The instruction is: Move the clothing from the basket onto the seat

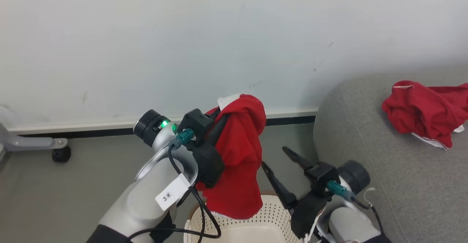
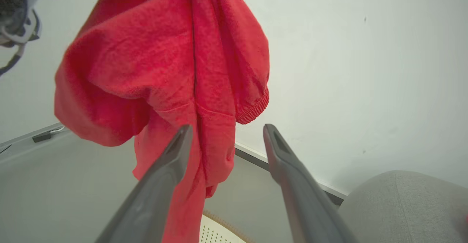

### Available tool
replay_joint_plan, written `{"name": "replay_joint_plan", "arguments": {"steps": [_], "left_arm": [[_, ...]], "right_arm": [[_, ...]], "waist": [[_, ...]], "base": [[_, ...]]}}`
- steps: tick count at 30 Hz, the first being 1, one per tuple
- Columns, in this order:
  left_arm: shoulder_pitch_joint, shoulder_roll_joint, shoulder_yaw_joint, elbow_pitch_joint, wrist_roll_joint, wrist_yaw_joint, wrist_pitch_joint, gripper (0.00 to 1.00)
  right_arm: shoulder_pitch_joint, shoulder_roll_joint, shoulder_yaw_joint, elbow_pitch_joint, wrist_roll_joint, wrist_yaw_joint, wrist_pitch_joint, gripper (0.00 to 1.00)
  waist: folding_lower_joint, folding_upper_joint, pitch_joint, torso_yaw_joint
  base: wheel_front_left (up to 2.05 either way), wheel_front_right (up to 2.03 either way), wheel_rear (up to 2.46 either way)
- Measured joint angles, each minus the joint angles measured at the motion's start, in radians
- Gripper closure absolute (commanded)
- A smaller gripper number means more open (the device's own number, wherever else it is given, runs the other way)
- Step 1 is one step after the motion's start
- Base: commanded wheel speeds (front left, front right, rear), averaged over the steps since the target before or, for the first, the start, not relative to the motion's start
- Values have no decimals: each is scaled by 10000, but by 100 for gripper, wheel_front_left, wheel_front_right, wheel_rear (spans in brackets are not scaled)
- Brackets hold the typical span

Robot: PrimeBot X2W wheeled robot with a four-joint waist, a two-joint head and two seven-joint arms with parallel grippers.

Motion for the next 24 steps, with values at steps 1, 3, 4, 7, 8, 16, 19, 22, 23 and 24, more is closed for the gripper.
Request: {"name": "replay_joint_plan", "arguments": {"steps": [1,3,4,7,8,16,19,22,23,24], "left_arm": [[69,-2,-54,-8,-29,0,0,100],[198,-2,-153,-73,-215,0,4,100],[260,-2,-215,-121,-288,0,13,100],[384,-10,-481,-272,-384,0,67,100],[420,-15,-556,-353,-441,0,109,100],[760,-25,-943,-880,-717,0,359,100],[829,-23,-1055,-1133,-966,0,389,100],[921,-21,-1166,-1375,-1064,0,491,100],[941,-21,-1208,-1473,-1120,0,500,100],[963,-21,-1243,-1565,-1160,0,508,100]], "right_arm": [[121,35,128,21,4,2,0,0],[277,63,462,92,6,8,0,0],[314,65,654,105,12,8,0,0],[316,84,1135,105,153,8,0,0],[315,86,1239,115,240,8,0,0],[119,105,1985,474,485,8,2,0],[-38,109,2082,533,623,8,0,0],[-127,109,2090,585,809,8,0,0],[-147,113,2123,652,880,8,0,0],[-181,115,2163,750,901,8,0,0]], "waist": [[0,0,-123,9],[0,0,-359,29],[0,0,-466,40],[0,0,-745,89],[0,0,-823,117],[2,1,-1145,383],[1,1,-1187,447],[2,1,-1205,491],[2,1,-1208,501],[1,1,-1208,510]], "base": [[0,0,0],[0,0,0],[0,0,0],[0,0,0],[0,0,0],[0,0,0],[0,0,0],[0,0,0],[0,0,0],[0,0,0]]}}
